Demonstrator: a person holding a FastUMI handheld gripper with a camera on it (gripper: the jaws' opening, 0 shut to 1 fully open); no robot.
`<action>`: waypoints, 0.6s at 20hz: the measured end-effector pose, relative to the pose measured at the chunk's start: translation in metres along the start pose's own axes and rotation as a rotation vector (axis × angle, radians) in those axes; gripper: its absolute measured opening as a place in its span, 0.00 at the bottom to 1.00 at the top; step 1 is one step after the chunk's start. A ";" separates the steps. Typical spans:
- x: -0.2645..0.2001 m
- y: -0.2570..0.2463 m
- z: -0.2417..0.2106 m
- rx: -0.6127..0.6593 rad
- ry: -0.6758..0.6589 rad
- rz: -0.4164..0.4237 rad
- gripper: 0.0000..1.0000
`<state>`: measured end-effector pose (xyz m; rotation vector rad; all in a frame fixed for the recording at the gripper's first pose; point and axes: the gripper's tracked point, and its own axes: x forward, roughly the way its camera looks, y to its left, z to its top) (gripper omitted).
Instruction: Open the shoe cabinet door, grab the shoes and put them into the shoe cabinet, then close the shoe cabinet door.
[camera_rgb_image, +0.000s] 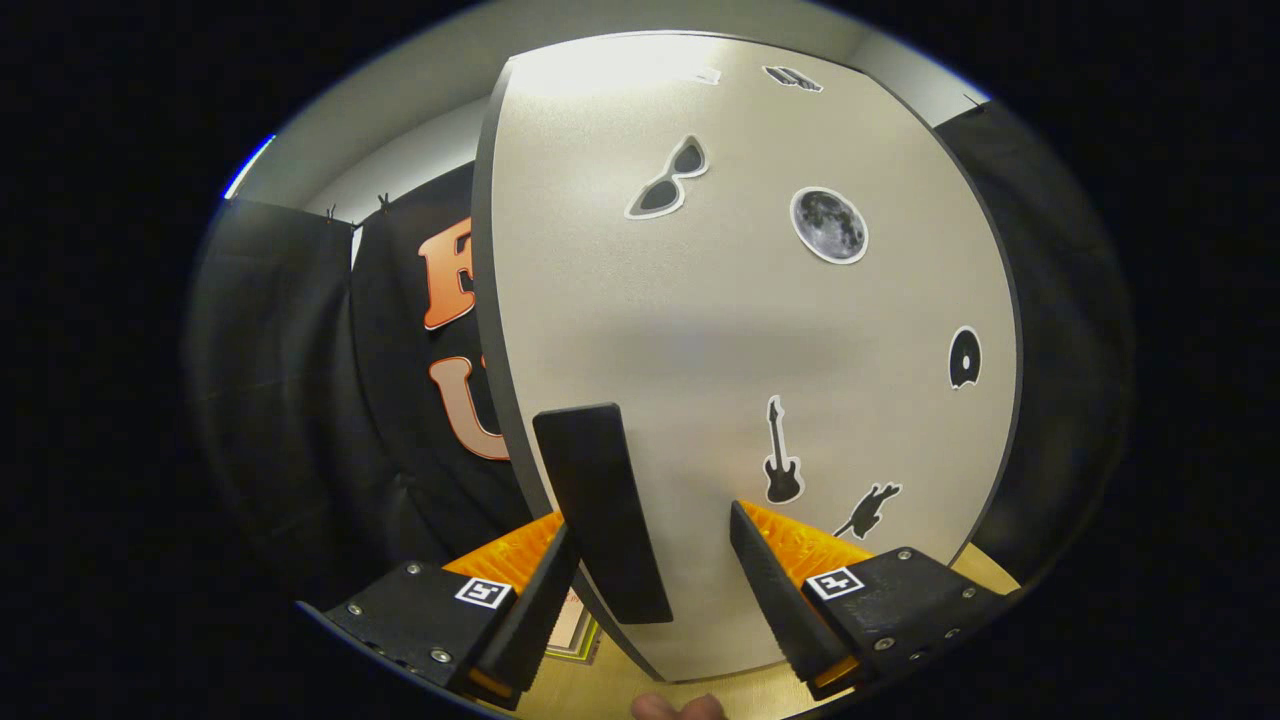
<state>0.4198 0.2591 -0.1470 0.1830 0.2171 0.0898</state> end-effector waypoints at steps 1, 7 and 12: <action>0.002 -0.001 0.001 -0.005 -0.001 -0.005 0.92; 0.001 0.000 -0.002 -0.041 -0.001 -0.022 0.90; -0.028 -0.010 0.004 -0.031 0.008 -0.021 0.91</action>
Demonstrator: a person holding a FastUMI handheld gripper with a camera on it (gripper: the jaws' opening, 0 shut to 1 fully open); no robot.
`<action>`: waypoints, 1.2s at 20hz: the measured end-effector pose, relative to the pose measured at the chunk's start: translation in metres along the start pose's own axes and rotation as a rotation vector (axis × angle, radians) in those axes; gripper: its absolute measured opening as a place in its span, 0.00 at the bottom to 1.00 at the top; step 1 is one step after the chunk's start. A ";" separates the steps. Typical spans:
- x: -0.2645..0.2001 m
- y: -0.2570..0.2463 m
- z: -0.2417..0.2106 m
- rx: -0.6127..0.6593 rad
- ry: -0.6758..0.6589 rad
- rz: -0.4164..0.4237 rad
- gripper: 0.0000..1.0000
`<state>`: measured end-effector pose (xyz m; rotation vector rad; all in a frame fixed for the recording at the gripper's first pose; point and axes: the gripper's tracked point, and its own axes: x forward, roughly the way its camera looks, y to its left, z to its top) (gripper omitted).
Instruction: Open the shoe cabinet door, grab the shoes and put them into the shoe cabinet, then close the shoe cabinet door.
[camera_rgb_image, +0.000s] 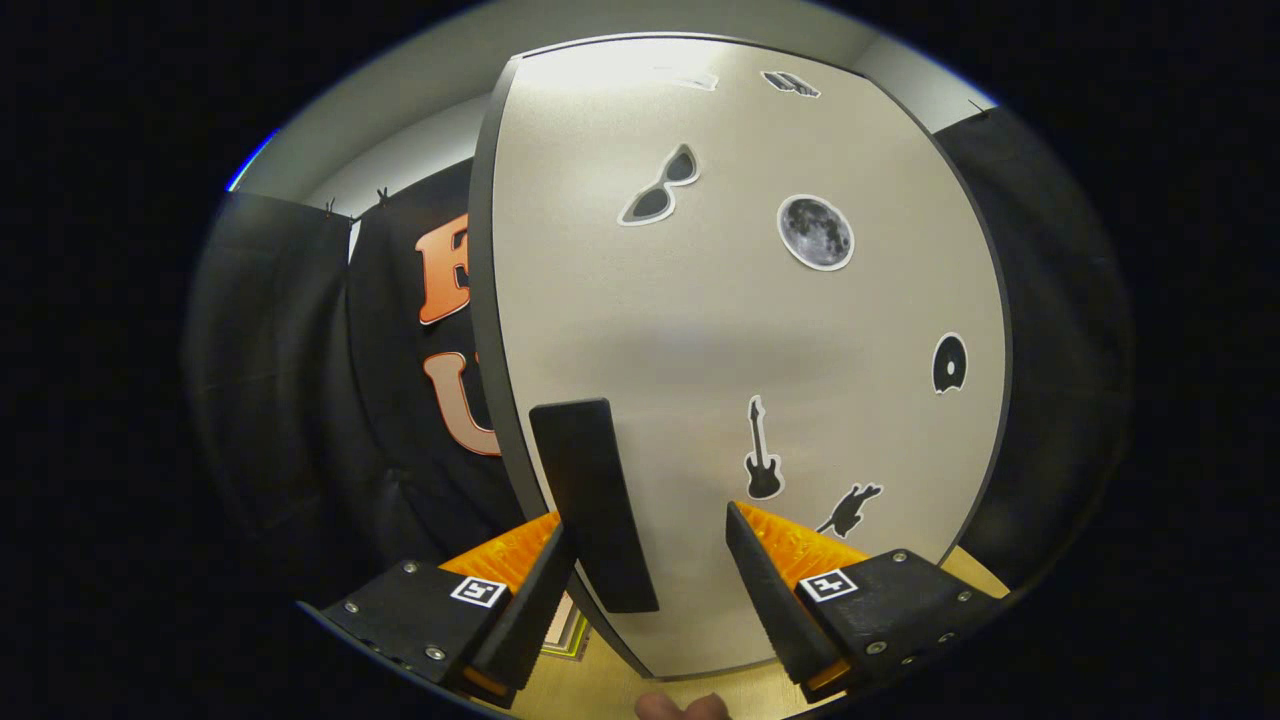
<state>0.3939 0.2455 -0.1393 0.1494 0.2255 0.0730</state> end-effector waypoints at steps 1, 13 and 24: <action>-0.011 -0.001 0.003 -0.012 -0.006 0.001 0.92; -0.205 -0.080 0.036 -0.059 -0.098 -0.132 0.94; -0.383 -0.133 0.037 -0.088 -0.147 -0.179 0.94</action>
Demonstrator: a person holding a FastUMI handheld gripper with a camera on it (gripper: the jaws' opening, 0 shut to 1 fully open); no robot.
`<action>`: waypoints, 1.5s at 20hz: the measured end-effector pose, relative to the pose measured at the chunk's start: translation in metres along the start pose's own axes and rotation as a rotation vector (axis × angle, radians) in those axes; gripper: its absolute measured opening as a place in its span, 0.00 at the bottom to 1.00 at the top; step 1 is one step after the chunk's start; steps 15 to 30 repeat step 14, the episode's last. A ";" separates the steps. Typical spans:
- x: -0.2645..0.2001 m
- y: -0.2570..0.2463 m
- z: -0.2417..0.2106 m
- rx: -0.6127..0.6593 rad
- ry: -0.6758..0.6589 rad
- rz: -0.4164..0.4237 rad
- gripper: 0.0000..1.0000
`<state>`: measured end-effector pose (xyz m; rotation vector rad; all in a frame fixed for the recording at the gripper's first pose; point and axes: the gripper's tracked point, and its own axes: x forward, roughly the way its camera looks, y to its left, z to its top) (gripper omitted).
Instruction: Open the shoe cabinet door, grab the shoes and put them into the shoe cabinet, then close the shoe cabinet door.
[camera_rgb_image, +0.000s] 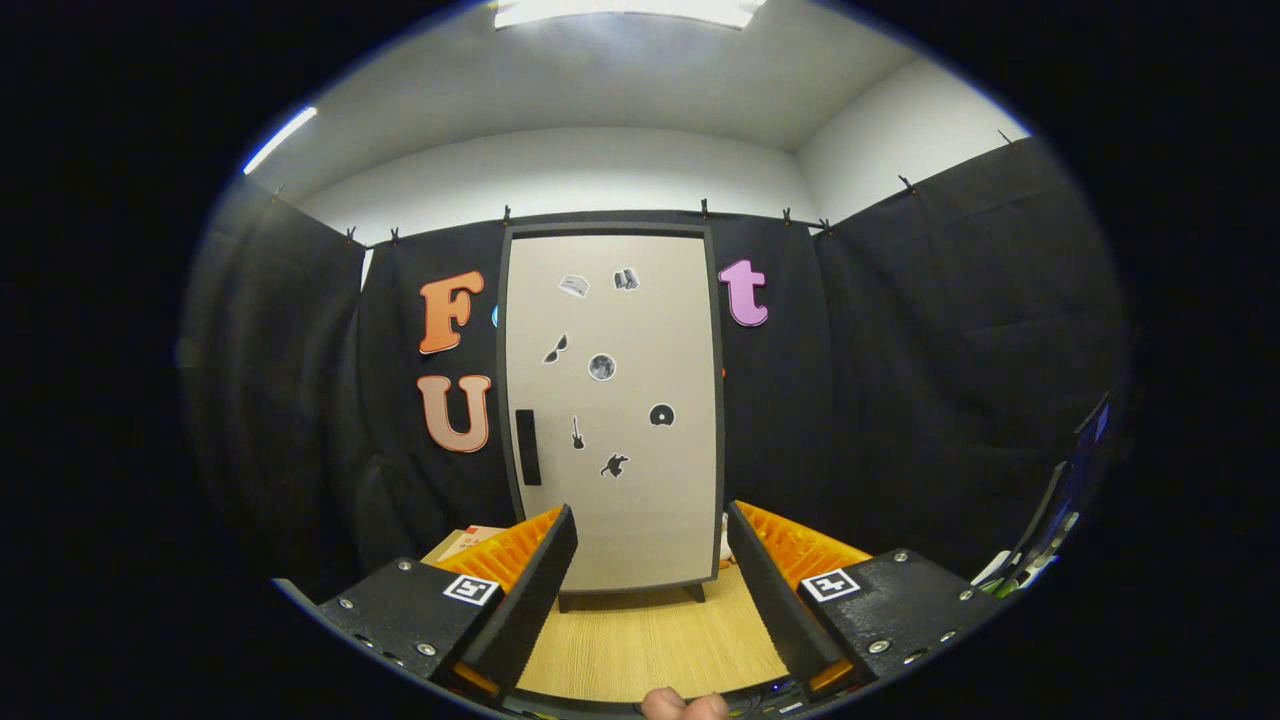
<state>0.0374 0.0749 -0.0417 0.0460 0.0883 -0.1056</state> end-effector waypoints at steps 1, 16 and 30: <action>-0.006 -0.006 0.003 0.005 -0.005 -0.012 0.94; -0.007 -0.031 0.008 0.054 -0.027 -0.051 0.94; -0.007 -0.031 0.008 0.054 -0.027 -0.051 0.94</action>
